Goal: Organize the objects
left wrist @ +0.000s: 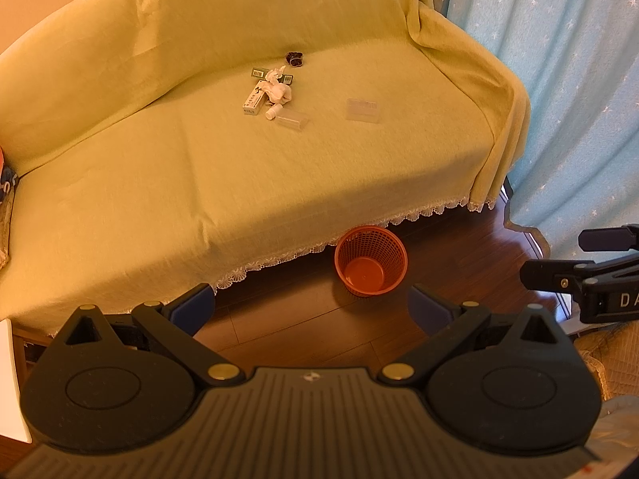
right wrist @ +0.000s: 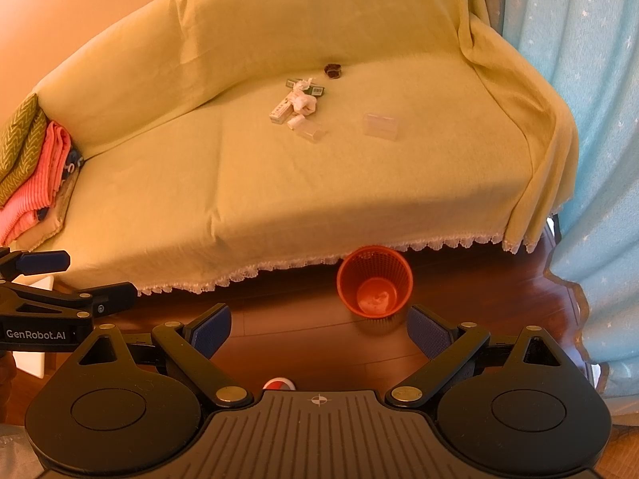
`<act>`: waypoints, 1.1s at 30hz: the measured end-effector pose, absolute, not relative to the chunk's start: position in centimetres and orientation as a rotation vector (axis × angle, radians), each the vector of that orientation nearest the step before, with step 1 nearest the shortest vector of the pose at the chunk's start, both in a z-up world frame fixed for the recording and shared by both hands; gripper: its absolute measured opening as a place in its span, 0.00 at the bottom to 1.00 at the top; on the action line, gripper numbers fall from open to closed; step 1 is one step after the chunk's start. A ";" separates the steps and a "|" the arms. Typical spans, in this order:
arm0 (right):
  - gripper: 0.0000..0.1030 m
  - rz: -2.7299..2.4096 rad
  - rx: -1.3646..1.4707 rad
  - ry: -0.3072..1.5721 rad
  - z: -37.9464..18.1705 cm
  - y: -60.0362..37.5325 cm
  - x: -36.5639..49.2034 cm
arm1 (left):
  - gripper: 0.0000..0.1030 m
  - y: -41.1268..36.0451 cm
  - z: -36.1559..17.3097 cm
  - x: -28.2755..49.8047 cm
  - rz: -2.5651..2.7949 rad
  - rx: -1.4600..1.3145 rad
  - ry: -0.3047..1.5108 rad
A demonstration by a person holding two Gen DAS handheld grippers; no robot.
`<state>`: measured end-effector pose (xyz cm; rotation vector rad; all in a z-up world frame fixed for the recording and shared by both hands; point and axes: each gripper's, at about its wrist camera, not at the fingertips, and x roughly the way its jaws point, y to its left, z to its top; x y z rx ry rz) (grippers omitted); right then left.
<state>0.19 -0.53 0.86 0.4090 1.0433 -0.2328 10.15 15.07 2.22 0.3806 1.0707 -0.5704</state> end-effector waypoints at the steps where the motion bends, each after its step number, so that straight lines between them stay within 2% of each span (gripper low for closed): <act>1: 0.90 -0.234 0.409 1.043 0.9 -0.5 0.2 | 0.99 15.1 2.2 10.1 -0.571 0.381 1.070; 33: 0.90 -0.254 0.449 1.037 -1.7 -3.9 3.1 | 0.99 13.2 -0.1 14.0 -0.543 0.403 1.104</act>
